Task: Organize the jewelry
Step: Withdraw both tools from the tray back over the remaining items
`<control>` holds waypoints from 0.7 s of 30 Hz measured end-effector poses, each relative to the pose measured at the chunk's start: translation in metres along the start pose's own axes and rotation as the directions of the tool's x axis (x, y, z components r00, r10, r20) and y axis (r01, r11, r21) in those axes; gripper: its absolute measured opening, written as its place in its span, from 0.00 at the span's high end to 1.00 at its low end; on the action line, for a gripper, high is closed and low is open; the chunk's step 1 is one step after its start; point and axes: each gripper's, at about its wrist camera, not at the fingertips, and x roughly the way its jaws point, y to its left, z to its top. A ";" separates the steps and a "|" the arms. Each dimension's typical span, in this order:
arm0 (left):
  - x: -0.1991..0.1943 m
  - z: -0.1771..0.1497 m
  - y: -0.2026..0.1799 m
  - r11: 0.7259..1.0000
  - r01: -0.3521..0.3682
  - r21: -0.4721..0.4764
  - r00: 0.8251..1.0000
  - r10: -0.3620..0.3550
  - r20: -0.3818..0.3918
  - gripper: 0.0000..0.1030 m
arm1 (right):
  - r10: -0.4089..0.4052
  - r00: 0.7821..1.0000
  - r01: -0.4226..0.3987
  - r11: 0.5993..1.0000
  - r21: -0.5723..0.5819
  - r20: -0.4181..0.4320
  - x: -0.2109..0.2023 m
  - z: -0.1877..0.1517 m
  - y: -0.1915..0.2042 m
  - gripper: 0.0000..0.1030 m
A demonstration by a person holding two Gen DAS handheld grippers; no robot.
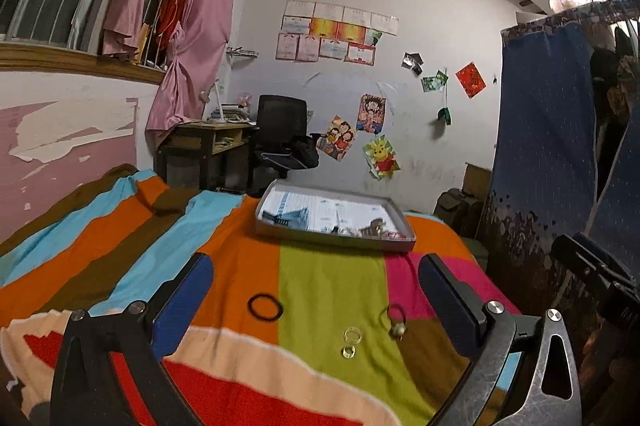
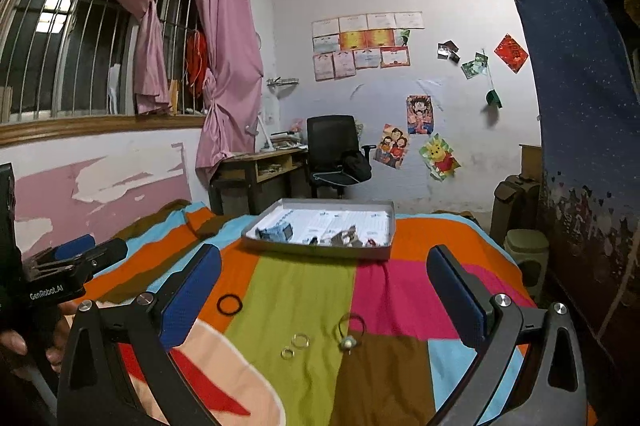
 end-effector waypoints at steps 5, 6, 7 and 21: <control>-0.015 -0.026 0.003 1.000 -0.010 0.009 0.999 0.010 -0.042 0.00 | -0.011 0.999 0.011 1.000 -0.018 -0.036 -0.019 -0.020 0.006 0.02; -0.018 -0.031 0.003 1.000 -0.012 0.010 0.999 0.012 -0.051 0.00 | -0.014 0.999 0.013 1.000 -0.017 -0.044 -0.020 -0.023 0.007 0.02; -0.020 -0.036 0.004 1.000 -0.013 0.010 0.998 0.013 -0.062 0.00 | -0.015 0.998 0.015 1.000 -0.014 -0.054 -0.023 -0.028 0.007 0.02; -0.021 -0.066 0.003 0.999 0.000 0.035 0.990 0.005 -0.144 0.00 | -0.046 0.990 0.045 0.999 -0.012 -0.133 -0.021 -0.068 0.016 0.02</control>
